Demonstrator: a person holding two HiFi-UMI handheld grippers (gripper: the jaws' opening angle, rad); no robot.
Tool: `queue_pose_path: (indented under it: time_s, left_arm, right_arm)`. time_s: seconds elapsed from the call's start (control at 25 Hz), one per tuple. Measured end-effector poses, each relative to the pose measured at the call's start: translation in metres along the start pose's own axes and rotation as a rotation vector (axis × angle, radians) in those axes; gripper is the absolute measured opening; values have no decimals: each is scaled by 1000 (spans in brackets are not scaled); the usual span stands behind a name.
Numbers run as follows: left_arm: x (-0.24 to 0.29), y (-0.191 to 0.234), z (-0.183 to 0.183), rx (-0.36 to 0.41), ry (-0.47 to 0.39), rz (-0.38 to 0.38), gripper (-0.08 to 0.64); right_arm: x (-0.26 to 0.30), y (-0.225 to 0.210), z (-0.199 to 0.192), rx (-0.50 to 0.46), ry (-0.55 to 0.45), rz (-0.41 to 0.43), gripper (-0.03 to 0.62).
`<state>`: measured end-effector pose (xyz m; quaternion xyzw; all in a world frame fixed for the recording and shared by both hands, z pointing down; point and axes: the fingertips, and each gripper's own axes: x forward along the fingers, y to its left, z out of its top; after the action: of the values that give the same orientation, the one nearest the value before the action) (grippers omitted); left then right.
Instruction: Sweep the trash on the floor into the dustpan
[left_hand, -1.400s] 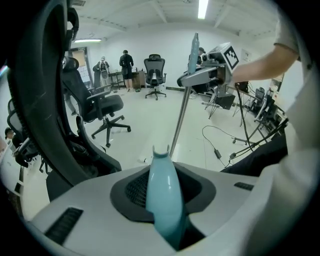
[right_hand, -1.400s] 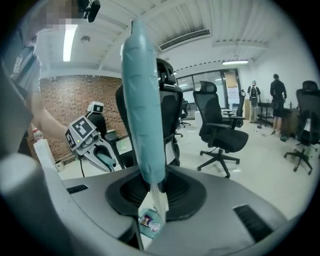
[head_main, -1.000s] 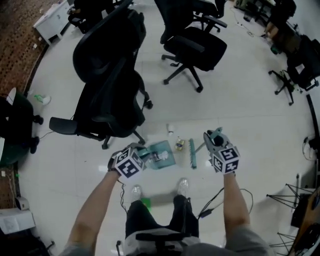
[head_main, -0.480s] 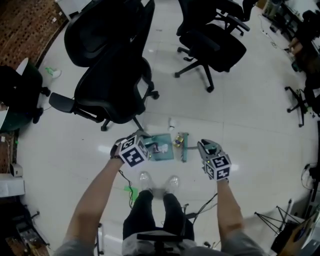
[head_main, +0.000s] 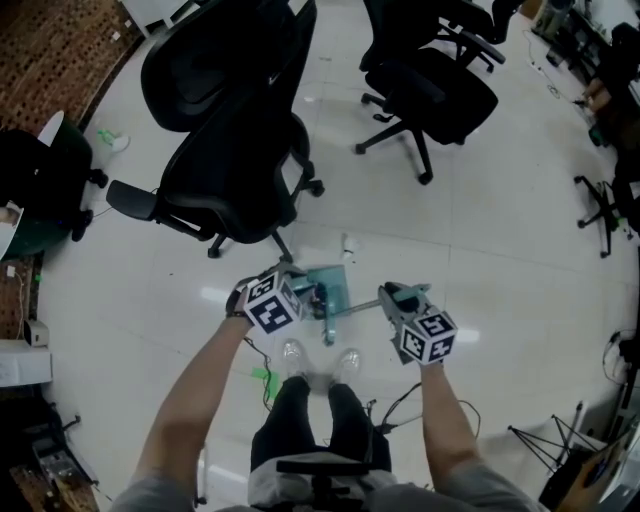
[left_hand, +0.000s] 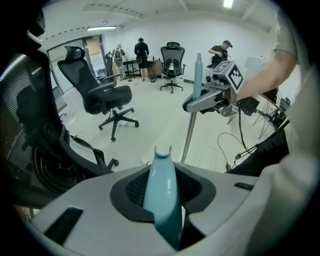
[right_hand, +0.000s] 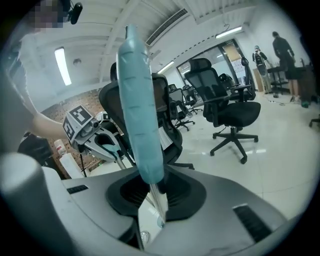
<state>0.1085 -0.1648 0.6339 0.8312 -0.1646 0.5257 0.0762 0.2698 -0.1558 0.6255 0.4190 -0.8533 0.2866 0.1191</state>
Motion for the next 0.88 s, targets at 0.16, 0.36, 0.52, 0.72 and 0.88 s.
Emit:
queue_pose_path:
  time_s: [0.16, 0.36, 0.52, 0.72, 0.88]
  left_arm:
    - [-10, 12, -15, -56, -27, 16, 101]
    - [-29, 40, -28, -140, -65, 34, 101]
    - [-36, 53, -33, -173, -73, 49, 101]
    - [-33, 77, -22, -232, -64, 111, 101]
    - [-10, 82, -7, -297, -46, 123, 101]
  right_arm:
    - [-1, 10, 41, -80, -32, -31, 64]
    - [11, 6, 82, -171, -19, -77, 65]
    - [21, -15, 111, -232, -22, -107, 66]
    - [42, -62, 151, -311, -21, -113, 66]
    - [71, -104, 156, -348, 6, -80, 66]
